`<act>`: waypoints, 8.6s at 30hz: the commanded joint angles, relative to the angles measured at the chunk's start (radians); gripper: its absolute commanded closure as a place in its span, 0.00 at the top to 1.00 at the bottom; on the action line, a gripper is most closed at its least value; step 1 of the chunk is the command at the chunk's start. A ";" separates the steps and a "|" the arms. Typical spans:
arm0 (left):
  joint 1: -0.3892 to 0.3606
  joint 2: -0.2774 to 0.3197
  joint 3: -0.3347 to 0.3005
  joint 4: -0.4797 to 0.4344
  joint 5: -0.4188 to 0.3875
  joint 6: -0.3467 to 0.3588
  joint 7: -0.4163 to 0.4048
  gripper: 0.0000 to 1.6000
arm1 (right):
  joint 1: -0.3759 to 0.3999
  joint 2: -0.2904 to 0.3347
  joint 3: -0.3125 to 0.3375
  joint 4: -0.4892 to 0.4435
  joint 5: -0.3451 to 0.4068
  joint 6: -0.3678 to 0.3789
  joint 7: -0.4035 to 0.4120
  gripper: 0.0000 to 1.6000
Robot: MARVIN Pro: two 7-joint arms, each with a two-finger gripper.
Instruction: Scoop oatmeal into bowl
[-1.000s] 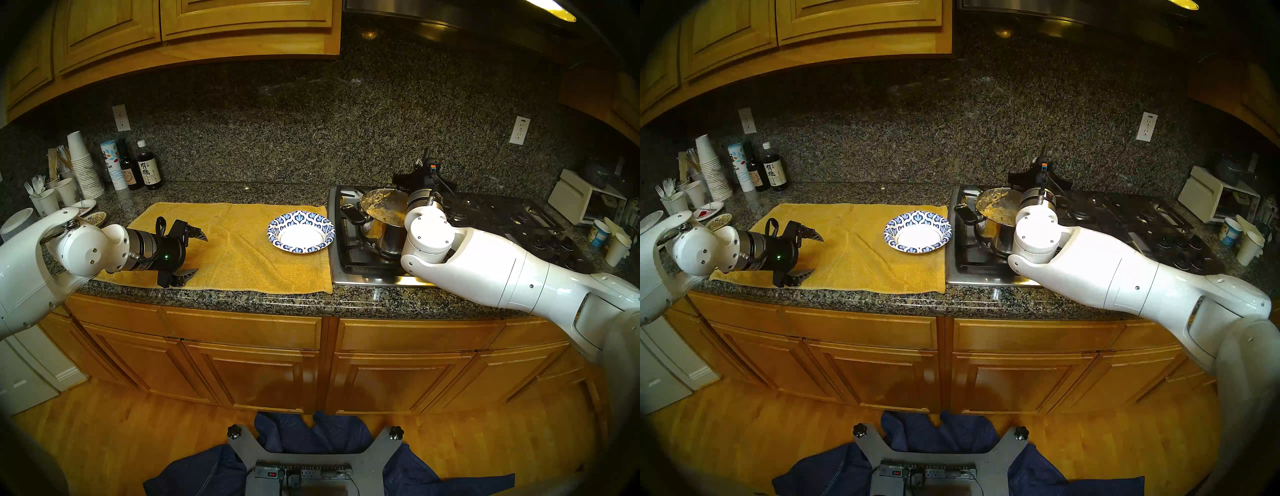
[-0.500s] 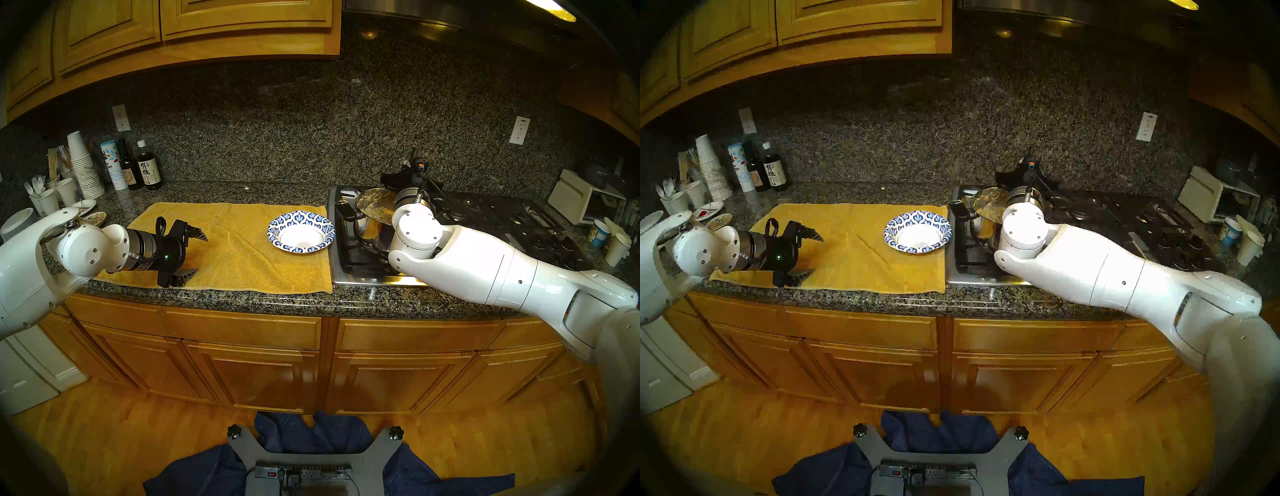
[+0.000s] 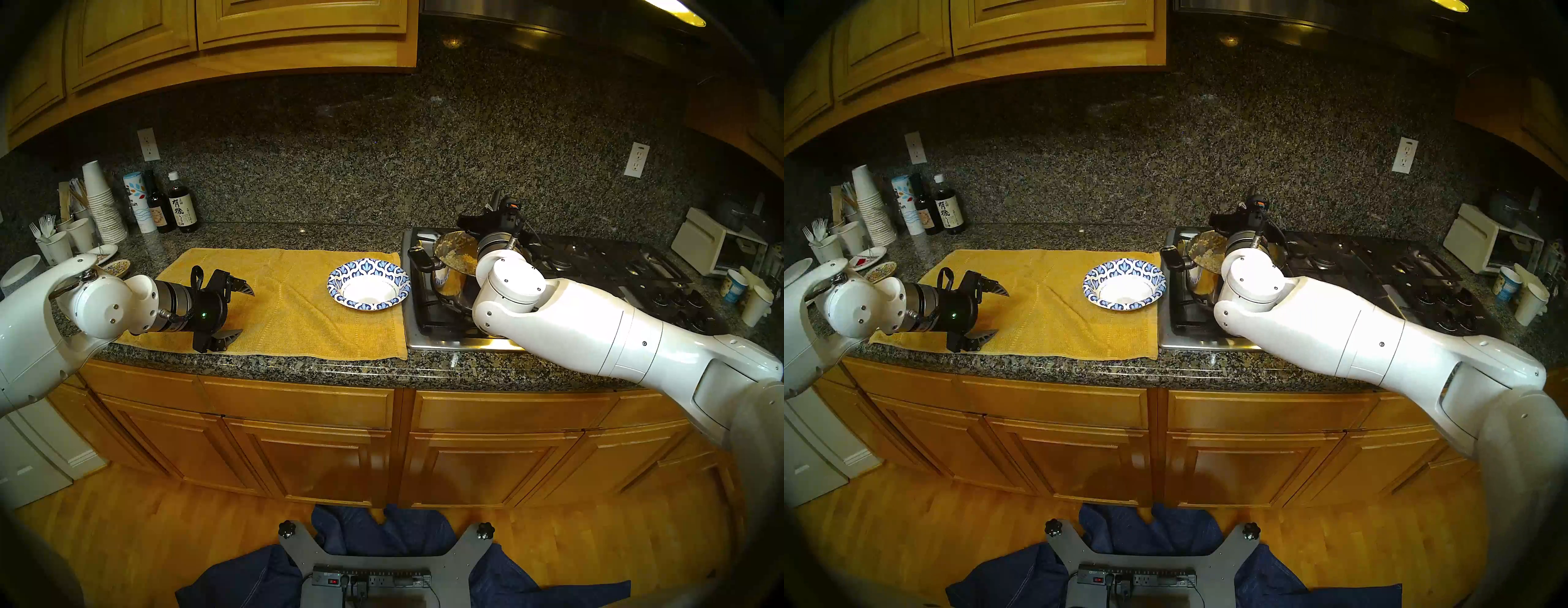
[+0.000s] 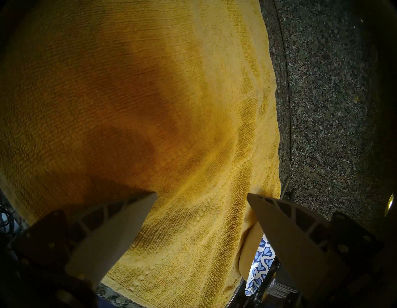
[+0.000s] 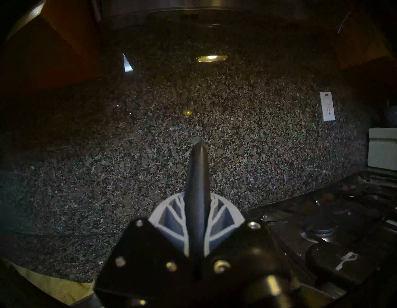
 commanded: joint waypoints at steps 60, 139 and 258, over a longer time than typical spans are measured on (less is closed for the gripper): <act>-0.003 -0.002 -0.002 0.002 0.001 0.000 0.001 1.00 | -0.004 0.126 0.221 -0.158 0.415 -0.322 -0.106 0.00; -0.003 -0.002 -0.002 0.002 0.001 0.000 0.001 1.00 | -0.078 0.343 0.259 -0.347 0.608 -0.628 -0.028 0.00; -0.002 -0.002 -0.002 0.001 0.001 -0.001 0.000 1.00 | 0.281 -0.073 -0.114 -0.324 0.676 -0.657 0.070 0.00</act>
